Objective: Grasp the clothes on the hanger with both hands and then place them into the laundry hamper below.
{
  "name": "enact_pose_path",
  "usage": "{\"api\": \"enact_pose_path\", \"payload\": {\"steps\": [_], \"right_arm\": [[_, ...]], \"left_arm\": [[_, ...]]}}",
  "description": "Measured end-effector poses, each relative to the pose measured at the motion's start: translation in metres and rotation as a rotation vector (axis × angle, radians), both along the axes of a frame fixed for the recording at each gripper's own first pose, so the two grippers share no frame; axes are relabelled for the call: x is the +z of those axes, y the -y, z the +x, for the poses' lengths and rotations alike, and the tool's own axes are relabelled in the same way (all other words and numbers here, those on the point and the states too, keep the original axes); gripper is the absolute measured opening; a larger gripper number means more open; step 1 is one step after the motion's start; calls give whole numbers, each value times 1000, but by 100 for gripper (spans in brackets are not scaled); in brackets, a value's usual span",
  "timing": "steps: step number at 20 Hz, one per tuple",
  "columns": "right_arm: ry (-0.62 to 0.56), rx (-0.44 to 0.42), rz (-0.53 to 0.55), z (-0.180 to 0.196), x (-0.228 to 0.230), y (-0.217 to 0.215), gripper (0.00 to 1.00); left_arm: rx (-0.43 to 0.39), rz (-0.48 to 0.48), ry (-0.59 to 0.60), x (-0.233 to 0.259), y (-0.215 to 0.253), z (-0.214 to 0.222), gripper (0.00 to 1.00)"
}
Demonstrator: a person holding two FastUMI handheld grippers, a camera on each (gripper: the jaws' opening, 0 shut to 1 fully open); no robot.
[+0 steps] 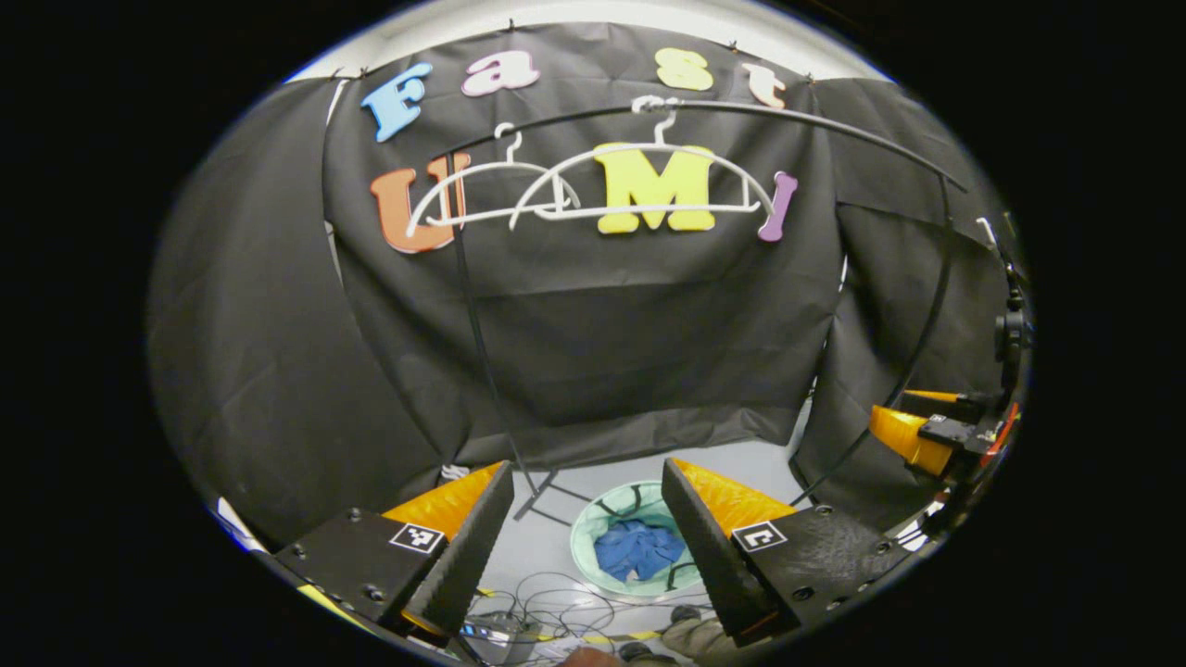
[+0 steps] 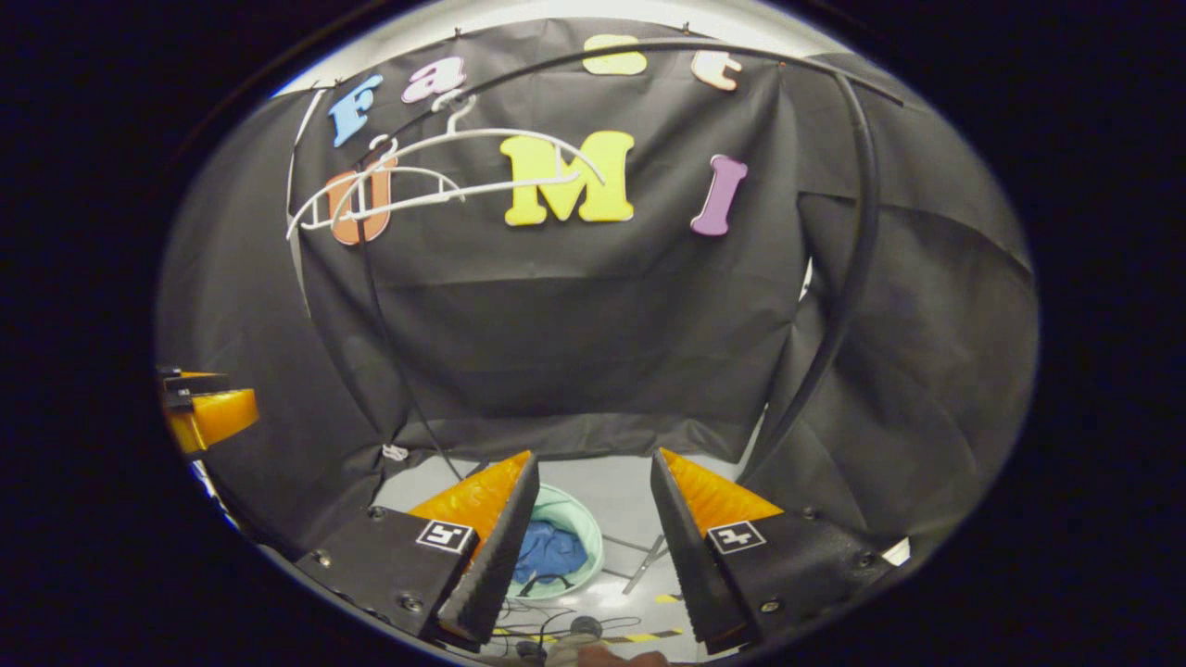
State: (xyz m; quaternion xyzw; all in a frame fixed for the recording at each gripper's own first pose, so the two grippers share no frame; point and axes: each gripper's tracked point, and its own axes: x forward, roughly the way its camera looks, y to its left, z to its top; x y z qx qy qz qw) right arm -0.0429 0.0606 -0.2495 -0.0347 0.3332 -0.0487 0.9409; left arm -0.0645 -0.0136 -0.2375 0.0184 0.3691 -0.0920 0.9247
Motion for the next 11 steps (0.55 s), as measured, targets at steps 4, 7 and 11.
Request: {"api": "enact_pose_path", "payload": {"steps": [4,7,11], "right_arm": [[70,-12,-3,-24,30,-8,78],[154,-11,-28,-31,66,-16,81],[293,8,-46,-44,127,-26,78]], "left_arm": [[-12,-22,95,44,-16,-8,100],[-21,-29,193,85,-26,-12,93],[-28,-59,329,141,-39,-17,100]]}}
